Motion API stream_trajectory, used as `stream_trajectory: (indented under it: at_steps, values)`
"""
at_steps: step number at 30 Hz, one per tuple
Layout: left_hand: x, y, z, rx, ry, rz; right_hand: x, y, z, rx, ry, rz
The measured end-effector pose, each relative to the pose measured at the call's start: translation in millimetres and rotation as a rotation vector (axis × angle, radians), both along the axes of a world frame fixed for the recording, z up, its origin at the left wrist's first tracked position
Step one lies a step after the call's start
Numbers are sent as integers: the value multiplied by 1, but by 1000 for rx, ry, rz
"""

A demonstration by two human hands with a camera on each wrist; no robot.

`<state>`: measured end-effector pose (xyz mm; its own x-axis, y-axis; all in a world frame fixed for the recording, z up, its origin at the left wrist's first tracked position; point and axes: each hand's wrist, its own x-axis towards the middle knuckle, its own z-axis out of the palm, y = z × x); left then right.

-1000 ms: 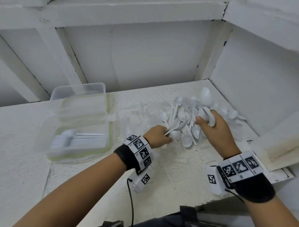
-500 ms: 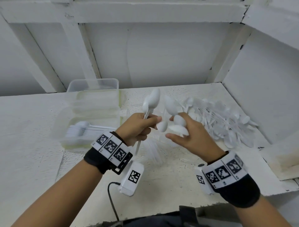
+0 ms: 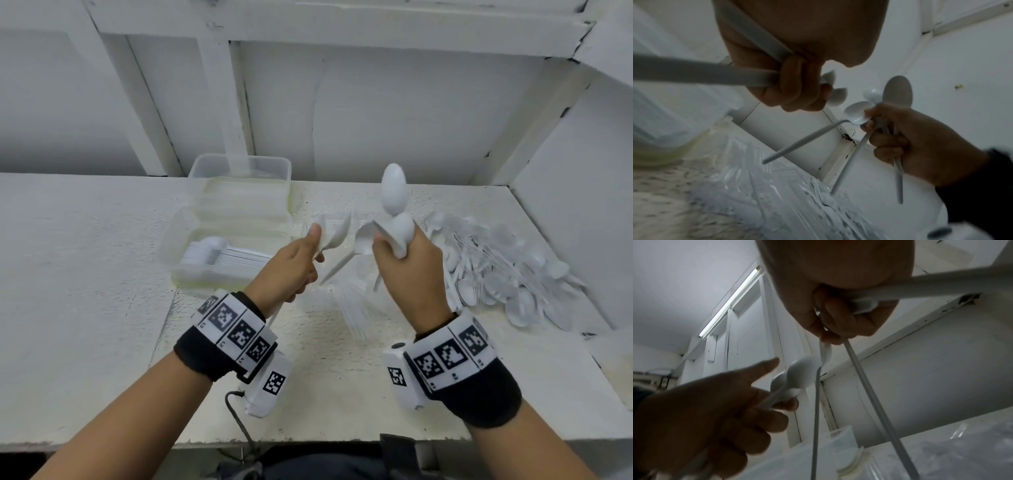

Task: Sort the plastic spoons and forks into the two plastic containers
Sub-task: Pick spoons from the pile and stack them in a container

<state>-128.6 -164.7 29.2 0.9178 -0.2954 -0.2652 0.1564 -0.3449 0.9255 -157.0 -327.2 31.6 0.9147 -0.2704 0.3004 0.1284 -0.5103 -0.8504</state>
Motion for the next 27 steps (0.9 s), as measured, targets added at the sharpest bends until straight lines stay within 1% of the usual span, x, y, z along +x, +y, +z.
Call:
stream_trajectory:
  at_steps: [3,7,10,12,15,18,24,27]
  values:
    - [-5,2,-7,35,-154,64,6,4,4,78,88,-28]
    - [-8,0,-9,76,-275,82,8,13,6,117,118,-19]
    - [-9,-3,-10,17,-311,118,9,20,6,140,135,-18]
    - [-9,-4,-10,-26,-305,190,10,23,5,159,135,-30]
    - [-8,-4,-8,-2,-292,239,9,22,6,187,118,-78]
    - [-6,-3,-10,4,-314,171,10,21,6,201,135,-66]
    - [-3,5,-11,-27,-238,46,6,21,6,238,233,137]
    - [-4,6,-9,-53,-234,17,5,21,4,252,230,126]
